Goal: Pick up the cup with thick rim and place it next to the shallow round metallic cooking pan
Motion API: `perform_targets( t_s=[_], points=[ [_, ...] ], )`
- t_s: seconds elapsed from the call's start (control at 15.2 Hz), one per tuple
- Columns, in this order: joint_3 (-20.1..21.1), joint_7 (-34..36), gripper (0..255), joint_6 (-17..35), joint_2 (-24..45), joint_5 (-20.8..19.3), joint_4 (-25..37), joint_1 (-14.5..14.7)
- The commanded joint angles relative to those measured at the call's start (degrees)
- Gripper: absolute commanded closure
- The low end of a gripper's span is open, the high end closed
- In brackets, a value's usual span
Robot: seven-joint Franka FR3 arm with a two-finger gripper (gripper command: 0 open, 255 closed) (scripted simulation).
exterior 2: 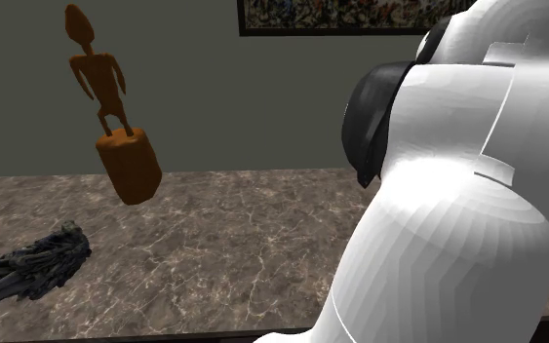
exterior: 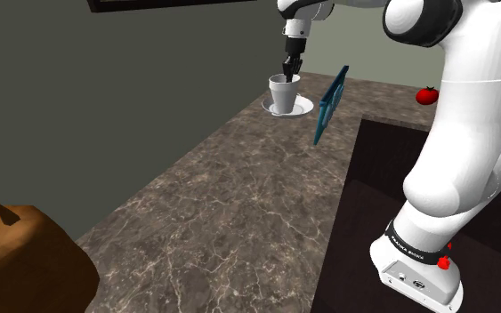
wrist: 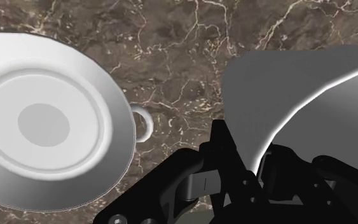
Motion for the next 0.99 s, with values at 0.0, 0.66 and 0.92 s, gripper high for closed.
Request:
perform_targets(
  t_s=[0.0,0.66,0.92],
  points=[
    [0.02,-0.16,255,1.53,0.19,0.05,-1.30,0.03],
    [0.11,-0.89,255,8.77,1.20,0.35,-7.56,0.14],
    [0.17,-1.20,255,11.53,1.94,0.52,-9.60,0.16]
  ],
)
